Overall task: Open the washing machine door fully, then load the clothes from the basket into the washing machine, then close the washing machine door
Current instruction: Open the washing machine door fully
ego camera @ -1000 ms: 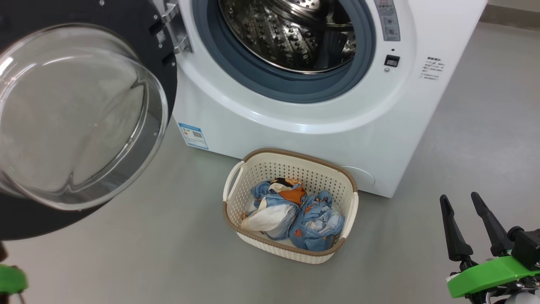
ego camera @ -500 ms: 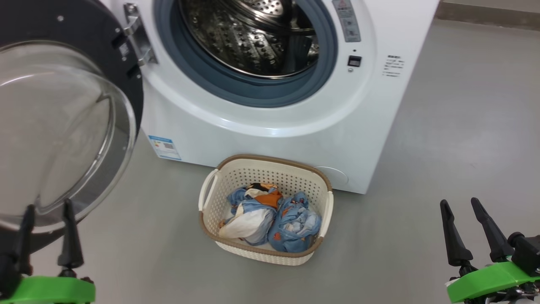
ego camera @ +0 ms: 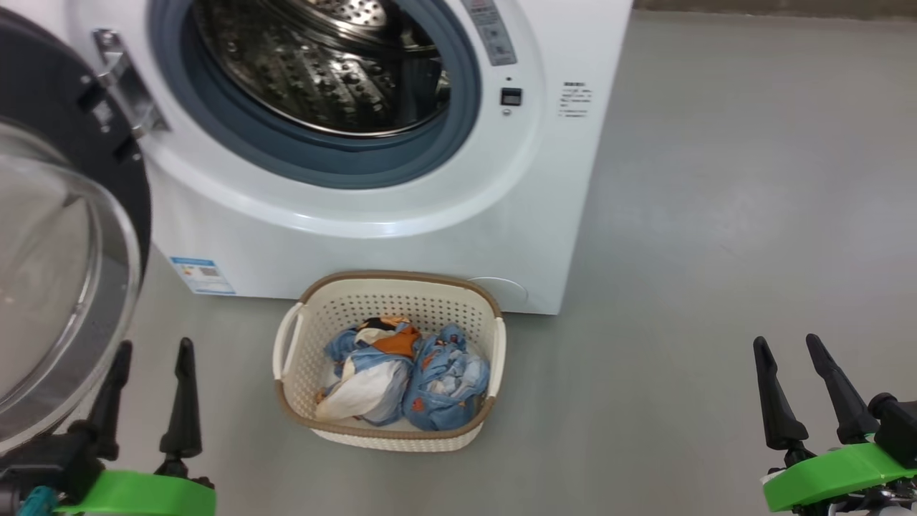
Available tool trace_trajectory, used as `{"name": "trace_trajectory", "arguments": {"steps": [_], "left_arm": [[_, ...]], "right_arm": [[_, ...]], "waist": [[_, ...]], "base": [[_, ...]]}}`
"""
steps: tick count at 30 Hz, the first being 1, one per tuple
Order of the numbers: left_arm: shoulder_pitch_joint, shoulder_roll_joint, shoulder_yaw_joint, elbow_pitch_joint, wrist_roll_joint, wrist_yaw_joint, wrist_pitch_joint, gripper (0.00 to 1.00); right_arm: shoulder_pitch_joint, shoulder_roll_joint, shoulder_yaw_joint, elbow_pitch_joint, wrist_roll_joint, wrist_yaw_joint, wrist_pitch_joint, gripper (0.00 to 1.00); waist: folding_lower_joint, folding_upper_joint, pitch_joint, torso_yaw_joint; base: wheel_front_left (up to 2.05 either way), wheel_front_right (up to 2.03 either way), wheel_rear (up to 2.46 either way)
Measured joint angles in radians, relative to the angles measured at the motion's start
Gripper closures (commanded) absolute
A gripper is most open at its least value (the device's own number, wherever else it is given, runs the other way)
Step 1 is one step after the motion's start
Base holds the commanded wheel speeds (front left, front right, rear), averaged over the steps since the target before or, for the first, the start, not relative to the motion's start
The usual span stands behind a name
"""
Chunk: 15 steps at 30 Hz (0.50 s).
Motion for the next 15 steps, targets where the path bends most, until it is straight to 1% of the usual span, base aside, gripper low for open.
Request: {"name": "trace_trajectory", "arguments": {"steps": [7,15], "left_arm": [[-0.001,0.001,-0.057,-0.012,-0.01,0.0,0.0,0.0],[-0.001,0.002,-0.089,-0.039,-0.016,0.0,0.0,0.0]], "right_arm": [[-0.002,-0.001,-0.012,0.0,0.0,0.0,0.0,0.0],[-0.003,0.0,-0.013,-0.005,0.0,0.0,0.0,0.0]], "waist": [[0.0,0.0,0.011,-0.059],[0.0,0.0,0.022,-0.114]], "base": [[0.0,0.0,0.0],[0.0,0.0,0.0]]}}
